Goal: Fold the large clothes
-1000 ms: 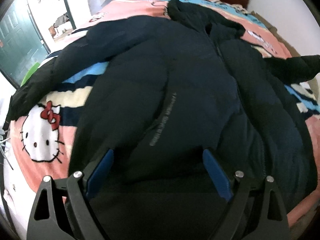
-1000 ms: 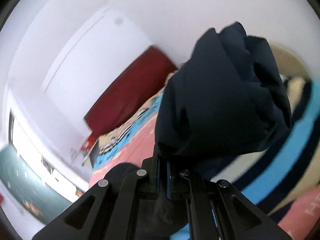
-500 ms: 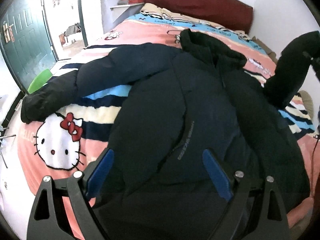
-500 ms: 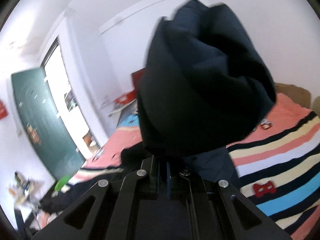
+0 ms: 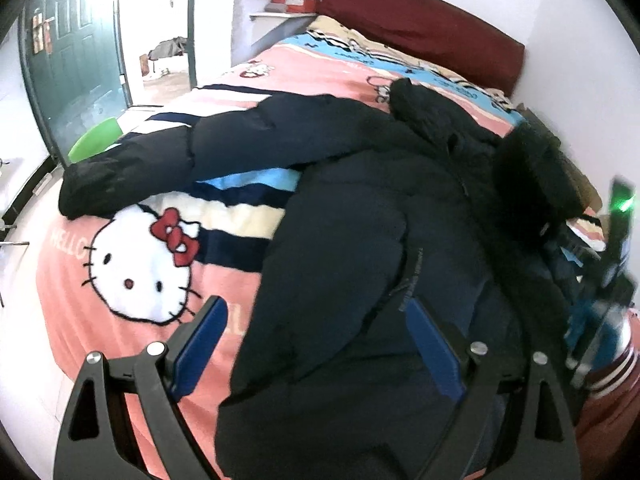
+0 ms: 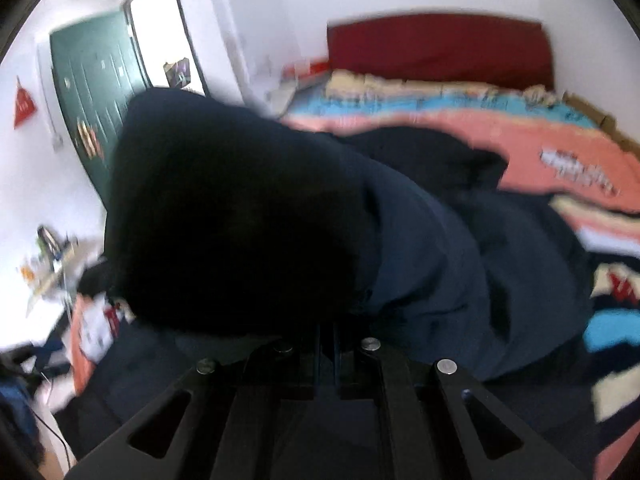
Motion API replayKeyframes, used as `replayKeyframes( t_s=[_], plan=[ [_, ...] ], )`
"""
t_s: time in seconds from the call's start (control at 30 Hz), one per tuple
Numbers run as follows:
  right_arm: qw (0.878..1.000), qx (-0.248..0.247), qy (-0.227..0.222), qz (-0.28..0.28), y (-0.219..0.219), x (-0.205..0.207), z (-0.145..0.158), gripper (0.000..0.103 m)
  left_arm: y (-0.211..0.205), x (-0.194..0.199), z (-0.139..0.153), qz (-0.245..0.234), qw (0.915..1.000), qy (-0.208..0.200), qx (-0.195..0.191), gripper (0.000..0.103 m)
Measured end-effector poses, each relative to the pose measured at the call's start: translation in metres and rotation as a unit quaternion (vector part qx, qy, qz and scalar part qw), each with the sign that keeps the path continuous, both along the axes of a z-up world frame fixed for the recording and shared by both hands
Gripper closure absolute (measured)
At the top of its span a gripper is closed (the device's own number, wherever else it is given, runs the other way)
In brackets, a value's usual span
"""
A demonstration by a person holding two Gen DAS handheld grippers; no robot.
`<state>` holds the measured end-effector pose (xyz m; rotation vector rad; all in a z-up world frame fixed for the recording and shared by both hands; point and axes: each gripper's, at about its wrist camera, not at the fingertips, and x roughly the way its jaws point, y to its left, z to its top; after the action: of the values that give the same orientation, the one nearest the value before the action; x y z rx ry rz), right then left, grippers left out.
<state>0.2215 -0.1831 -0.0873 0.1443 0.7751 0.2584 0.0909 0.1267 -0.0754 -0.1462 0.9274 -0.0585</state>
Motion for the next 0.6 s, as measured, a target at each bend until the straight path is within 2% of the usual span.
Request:
replayKeyframes(
  t_s=[0.1,0.2,0.27,0.33,0.4,0.47,0.6],
  plan=[
    [0.998,-0.033,0.044,0.009,0.012,-0.001,-0.024,0.093,0.006,-0.007,0.007,0.006,0.9999,-0.011,-0.006,0.012],
    [0.997,-0.048,0.058,0.011,0.014,-0.002,-0.025,0.088,0.014,-0.018,0.018,0.017,0.9994,-0.023,-0.022,0.012],
    [0.997,-0.046,0.064,0.015,0.014,-0.008,-0.023,0.077,0.018,-0.025,0.027,0.018,0.9989,-0.026,-0.033,0.012],
    [0.997,-0.043,0.065,0.027,0.020,-0.018,-0.018,0.048,0.018,-0.029,0.035,0.013,0.9989,-0.023,-0.038,0.012],
    [0.997,-0.040,0.060,0.039,0.028,-0.034,-0.013,0.037,0.017,-0.035,0.044,0.006,0.9988,-0.027,-0.041,0.012],
    [0.997,-0.031,0.058,0.046,0.029,-0.048,-0.014,0.037,0.014,-0.041,0.052,0.002,0.9988,-0.032,-0.038,0.012],
    [0.998,-0.020,0.041,0.049,0.017,-0.076,0.005,0.037,-0.003,-0.046,0.061,-0.027,0.9988,-0.034,-0.023,0.012]
  ],
)
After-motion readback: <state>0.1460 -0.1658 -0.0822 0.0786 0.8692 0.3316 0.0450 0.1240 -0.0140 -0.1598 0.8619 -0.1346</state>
